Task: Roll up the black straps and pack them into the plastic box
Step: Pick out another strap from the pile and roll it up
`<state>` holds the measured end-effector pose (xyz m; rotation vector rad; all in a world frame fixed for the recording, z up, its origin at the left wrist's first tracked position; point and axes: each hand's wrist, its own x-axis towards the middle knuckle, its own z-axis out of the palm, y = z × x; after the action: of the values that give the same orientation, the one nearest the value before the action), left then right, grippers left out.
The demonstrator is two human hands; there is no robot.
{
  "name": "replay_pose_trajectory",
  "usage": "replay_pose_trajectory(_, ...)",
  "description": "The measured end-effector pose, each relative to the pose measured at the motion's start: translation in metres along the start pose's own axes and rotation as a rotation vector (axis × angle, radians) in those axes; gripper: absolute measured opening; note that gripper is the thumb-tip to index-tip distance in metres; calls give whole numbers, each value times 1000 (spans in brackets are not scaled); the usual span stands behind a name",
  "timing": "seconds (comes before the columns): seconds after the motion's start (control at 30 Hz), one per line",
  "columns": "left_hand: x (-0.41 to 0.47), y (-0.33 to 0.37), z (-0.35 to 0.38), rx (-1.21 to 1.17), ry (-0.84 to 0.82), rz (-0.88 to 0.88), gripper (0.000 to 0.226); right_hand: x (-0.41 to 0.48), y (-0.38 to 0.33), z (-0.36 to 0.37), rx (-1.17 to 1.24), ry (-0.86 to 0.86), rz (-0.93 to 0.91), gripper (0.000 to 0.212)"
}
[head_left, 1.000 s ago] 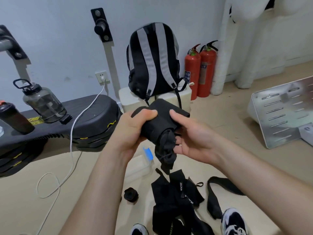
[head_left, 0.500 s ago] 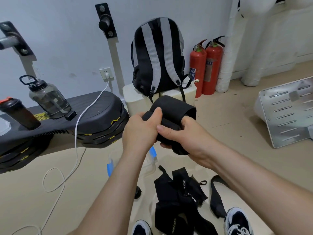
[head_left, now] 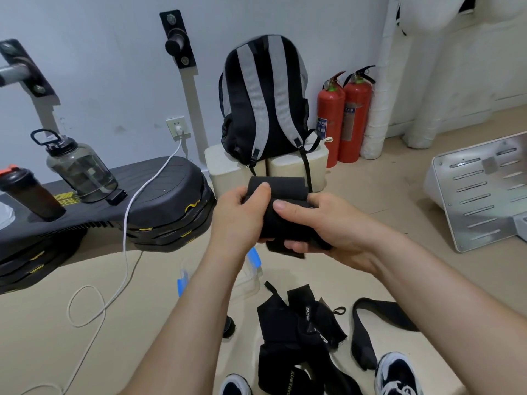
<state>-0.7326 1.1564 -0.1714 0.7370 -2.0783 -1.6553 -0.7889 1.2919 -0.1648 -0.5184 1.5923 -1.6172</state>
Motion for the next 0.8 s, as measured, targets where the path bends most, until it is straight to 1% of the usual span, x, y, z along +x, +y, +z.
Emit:
replay_pose_trajectory(0.07,-2,3,2,30,-38,-58,33,1,4,4,-66,112,-28,16)
replay_pose_trajectory(0.13,-4,2,4,12,-162,-113,40,5,9,9,-169,244,-57,23)
replay_pose_trajectory(0.2,-7,-2,3,-73,-302,-141,38,9,11,7,-255,376,-69,30)
replay_pose_trajectory(0.27,-7,-7,-1,-169,-439,-149,31,11,12,4,-315,434,-74,34)
replay_pose_trajectory(0.3,-7,-9,-2,-208,-486,-147,34,12,11,3,-305,438,-73,33)
replay_pose_trajectory(0.33,-7,-12,-2,-229,-497,-125,37,12,11,1,-267,436,-66,31)
replay_pose_trajectory(0.37,-7,-13,-1,-226,-473,-80,36,11,10,-1,-216,422,-50,31)
replay_pose_trajectory(0.43,-8,-14,1,-148,-371,48,34,6,6,-4,-135,348,-3,35)
replay_pose_trajectory(0.5,-9,-12,2,-35,-269,134,33,3,3,-6,-127,234,46,42)
replay_pose_trajectory(0.57,-11,-8,2,42,-202,130,30,1,3,-7,-112,141,64,47)
replay_pose_trajectory(0.6,-12,-7,3,79,-192,99,36,2,4,-8,-90,125,59,48)
replay_pose_trajectory(0.67,-13,-8,2,216,-233,24,50,2,5,-7,-75,139,33,48)
replay_pose_trajectory(0.73,-15,-7,0,378,-334,-18,57,3,6,-8,-96,175,23,44)
replay_pose_trajectory(0.77,-17,-5,-2,400,-405,-23,59,3,6,-11,-87,183,28,41)
replay_pose_trajectory(0.8,-19,-2,-4,365,-479,-16,63,3,5,-14,-51,191,38,38)
